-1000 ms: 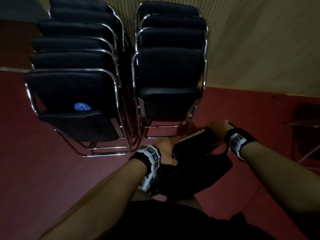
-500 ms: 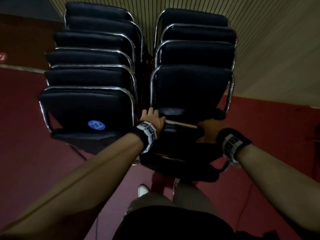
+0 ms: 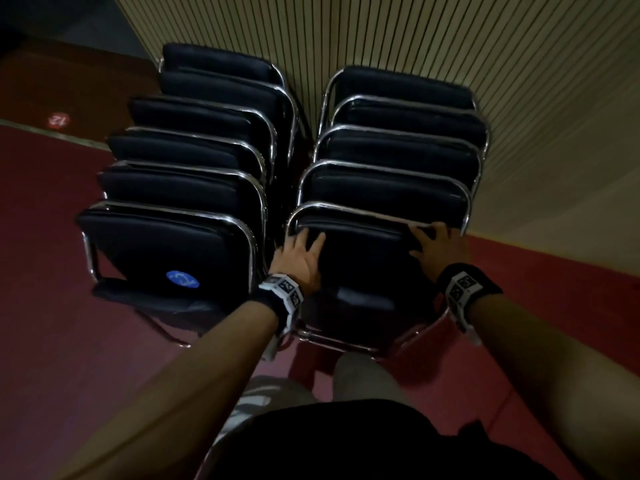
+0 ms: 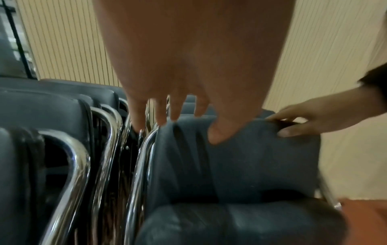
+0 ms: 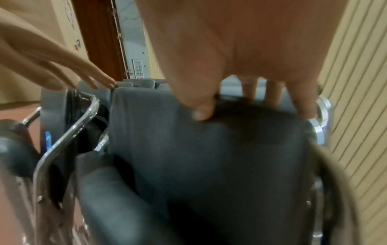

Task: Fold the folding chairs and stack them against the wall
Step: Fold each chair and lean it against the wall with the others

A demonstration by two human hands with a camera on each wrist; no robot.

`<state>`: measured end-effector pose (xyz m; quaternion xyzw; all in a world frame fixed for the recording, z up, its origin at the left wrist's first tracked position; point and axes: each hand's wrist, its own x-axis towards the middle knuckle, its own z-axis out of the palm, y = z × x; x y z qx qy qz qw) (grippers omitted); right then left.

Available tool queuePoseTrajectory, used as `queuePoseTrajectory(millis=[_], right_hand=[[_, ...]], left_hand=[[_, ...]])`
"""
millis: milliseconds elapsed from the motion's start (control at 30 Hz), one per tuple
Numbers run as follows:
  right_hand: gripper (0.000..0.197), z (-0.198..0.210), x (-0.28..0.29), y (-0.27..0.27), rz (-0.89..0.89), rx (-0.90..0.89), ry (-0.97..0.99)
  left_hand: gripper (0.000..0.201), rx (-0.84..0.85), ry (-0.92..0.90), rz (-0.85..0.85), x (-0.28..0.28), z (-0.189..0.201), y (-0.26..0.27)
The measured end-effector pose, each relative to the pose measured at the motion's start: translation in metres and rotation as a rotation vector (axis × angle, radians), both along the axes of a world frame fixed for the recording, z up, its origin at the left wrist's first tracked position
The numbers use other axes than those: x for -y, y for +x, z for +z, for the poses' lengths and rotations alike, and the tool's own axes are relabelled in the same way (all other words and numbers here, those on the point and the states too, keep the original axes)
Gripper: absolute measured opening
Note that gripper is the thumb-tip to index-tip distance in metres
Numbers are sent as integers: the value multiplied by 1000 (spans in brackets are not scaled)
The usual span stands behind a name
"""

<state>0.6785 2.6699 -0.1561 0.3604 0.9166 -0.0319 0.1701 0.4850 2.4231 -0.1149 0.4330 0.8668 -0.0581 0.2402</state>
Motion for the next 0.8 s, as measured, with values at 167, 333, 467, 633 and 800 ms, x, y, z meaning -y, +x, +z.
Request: queuePoseTrajectory(millis=[167,333,467,633,800], right_hand=[[65,-4,22,-4,-199,38,-63],[74,14,60,-3,-207,-27,2],[62,41,132,8,-159,-254,-3],[30,66,229,61,-437,-151,-155],[34,81,319,171,-865,-120,-273]], left_hand=[[79,239,-67,-20,16,-11,0],[56,257,-122,-144,31,-25,-6],[53,311,-110,-333,34,-17,-2],[43,291,-99,-689,30,4,48],[37,283,-116,-997,46,27,145]])
